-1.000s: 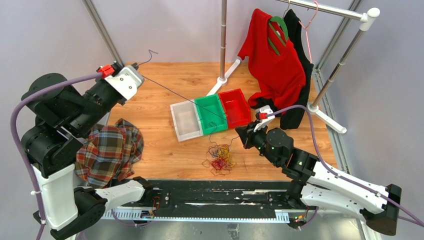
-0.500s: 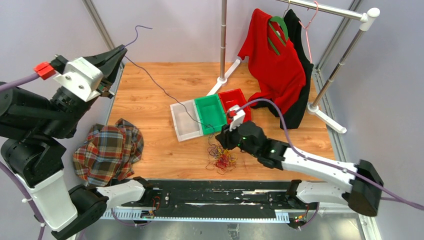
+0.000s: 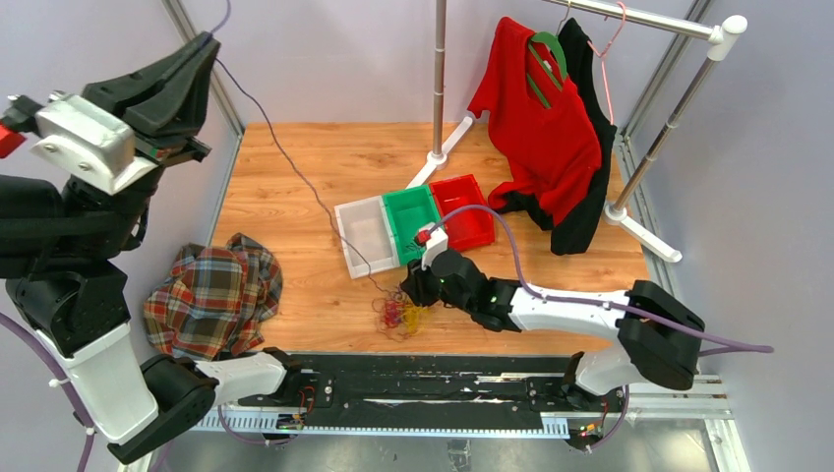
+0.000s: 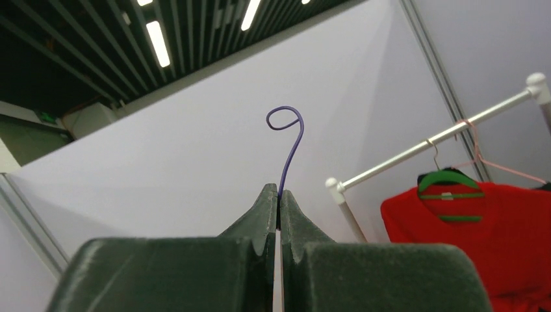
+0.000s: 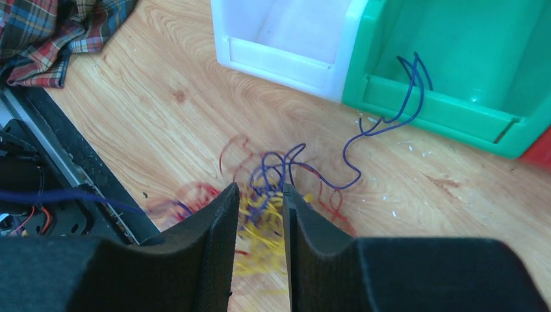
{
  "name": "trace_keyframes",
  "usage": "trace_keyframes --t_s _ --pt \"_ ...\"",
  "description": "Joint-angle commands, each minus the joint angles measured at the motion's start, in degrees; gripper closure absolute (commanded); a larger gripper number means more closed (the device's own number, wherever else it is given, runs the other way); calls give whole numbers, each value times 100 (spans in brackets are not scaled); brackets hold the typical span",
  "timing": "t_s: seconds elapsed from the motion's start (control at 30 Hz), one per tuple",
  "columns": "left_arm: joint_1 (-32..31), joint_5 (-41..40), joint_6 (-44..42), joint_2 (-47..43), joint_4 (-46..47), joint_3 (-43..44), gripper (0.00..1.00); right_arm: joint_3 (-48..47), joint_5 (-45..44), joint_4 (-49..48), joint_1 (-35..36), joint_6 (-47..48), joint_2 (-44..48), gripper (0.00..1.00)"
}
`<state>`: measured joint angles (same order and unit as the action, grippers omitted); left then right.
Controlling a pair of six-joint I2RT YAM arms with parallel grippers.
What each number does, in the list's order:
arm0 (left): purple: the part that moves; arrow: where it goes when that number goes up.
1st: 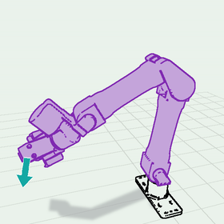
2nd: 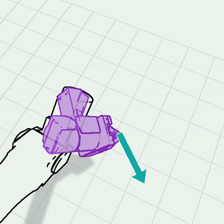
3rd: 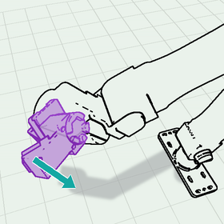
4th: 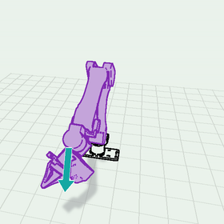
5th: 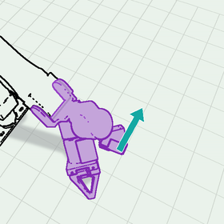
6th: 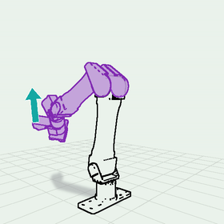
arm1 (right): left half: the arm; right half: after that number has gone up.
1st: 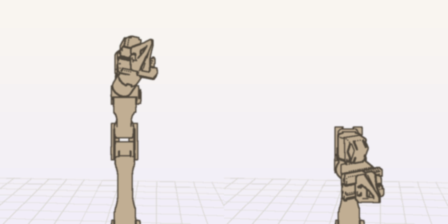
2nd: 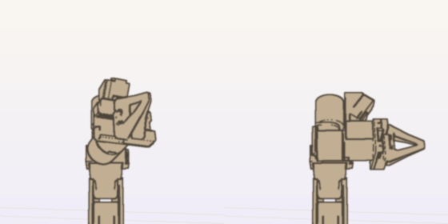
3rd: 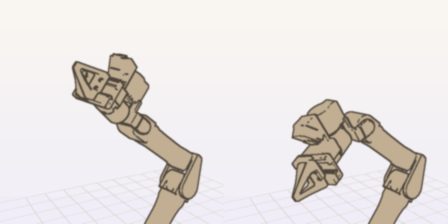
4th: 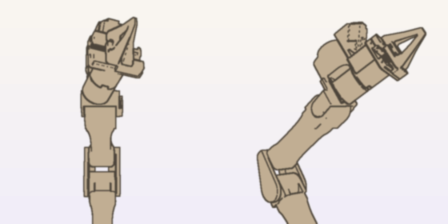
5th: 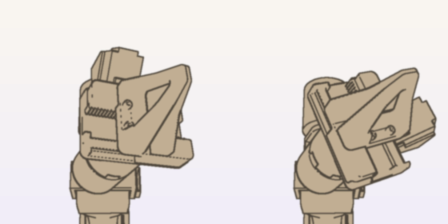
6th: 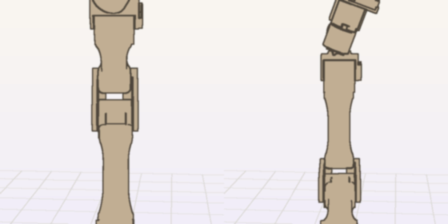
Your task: Untangle the cables
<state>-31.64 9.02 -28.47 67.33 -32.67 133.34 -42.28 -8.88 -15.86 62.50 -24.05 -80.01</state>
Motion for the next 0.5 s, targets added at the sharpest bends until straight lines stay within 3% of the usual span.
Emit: trace_keyframes --t_s 0.0,0.23,0.47 --pt "18 -98 79 92 986 169 100 183 132 -572 105 -265 -305 69" --pt "17 -72 -76 196 1254 140 100 394 -155 -704 382 -388 -495 71" --pt "16 26 -145 65 1214 -150 100 -247 -828 -483 1324 1001 271 61"
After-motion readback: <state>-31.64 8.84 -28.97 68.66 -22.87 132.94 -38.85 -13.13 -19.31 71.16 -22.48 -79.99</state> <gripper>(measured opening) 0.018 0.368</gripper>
